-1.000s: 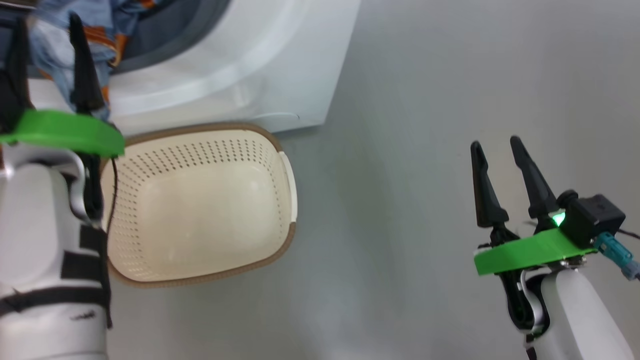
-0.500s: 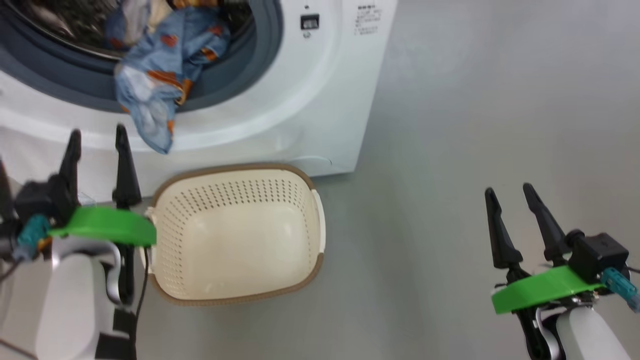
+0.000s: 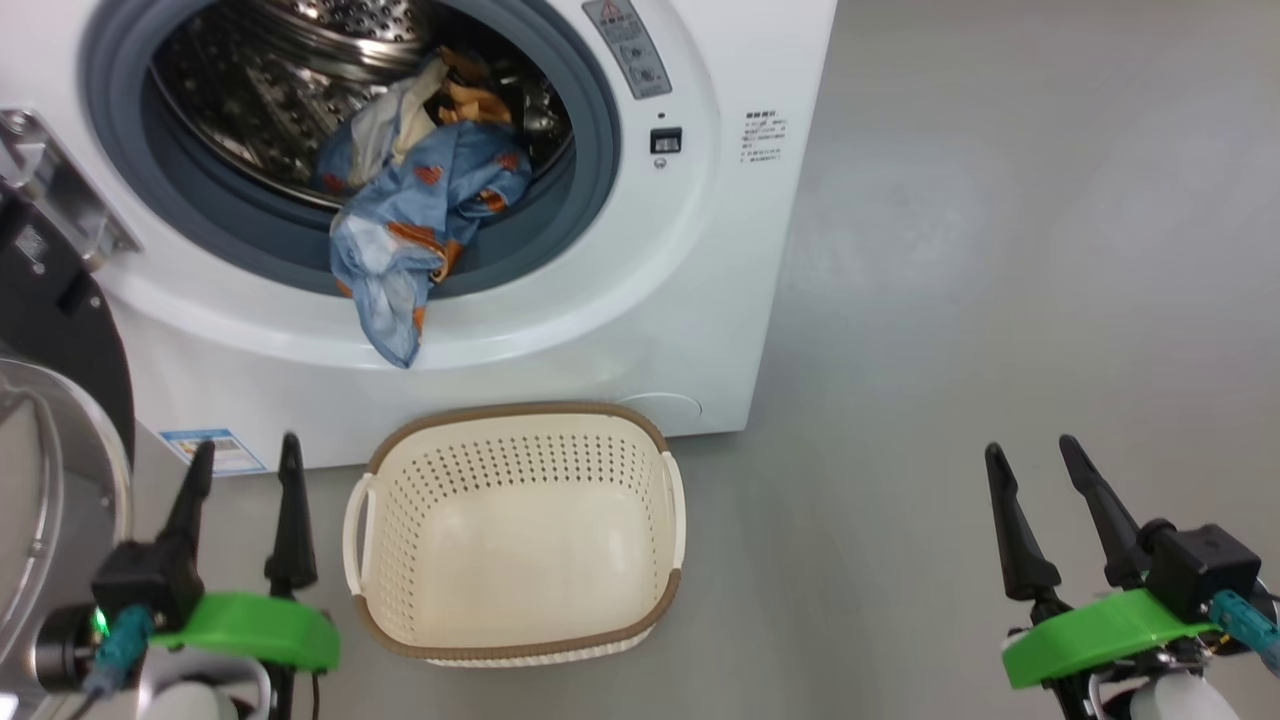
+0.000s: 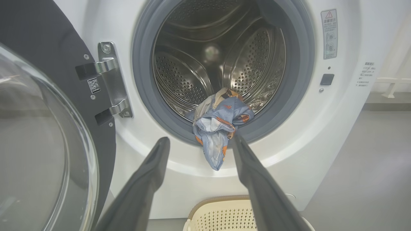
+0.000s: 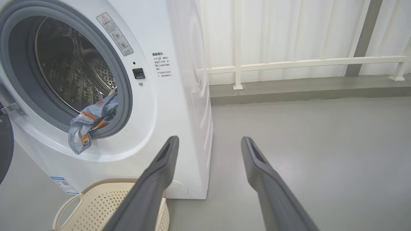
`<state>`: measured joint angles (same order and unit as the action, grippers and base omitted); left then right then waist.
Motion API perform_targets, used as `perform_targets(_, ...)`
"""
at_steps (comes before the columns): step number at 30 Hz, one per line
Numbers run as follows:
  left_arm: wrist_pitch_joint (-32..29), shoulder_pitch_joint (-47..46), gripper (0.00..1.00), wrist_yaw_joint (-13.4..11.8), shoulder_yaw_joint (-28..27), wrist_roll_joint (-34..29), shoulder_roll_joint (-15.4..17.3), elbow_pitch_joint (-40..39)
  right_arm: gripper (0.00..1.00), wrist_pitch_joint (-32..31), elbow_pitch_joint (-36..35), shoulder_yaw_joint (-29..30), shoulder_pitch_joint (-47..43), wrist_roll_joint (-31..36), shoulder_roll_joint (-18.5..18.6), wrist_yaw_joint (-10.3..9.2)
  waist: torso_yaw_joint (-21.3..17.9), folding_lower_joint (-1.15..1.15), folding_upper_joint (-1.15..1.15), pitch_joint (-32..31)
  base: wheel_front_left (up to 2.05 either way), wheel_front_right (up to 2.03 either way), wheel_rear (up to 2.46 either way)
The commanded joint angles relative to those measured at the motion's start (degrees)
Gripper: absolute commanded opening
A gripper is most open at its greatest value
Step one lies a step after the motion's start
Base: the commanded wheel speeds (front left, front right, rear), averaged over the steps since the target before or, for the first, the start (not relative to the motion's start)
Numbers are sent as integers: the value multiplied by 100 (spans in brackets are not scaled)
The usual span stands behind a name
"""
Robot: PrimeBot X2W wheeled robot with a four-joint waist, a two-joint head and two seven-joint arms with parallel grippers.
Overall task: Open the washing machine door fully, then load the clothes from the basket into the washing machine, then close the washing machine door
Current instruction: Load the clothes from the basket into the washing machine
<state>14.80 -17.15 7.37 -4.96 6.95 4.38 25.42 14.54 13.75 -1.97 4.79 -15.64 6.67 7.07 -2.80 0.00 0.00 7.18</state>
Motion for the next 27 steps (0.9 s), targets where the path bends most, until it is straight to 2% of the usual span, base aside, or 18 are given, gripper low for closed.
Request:
perform_targets(1,19,94,100,11,-134,-36,152,-238,100,46,-121,-145,-71,16,107,42,48,0,0,-112,0,0,0)
perform_targets(15,20,982,100,12,-326,-96,74,-1055,100,46,-179,-34,-276,34,134,42,143,0,0,-189,0,0,0)
perform_targets(27,20,1052,100,9,-506,-119,-41,-1297,100,46,-202,20,-209,56,116,42,133,0,0,-88,0,0,0)
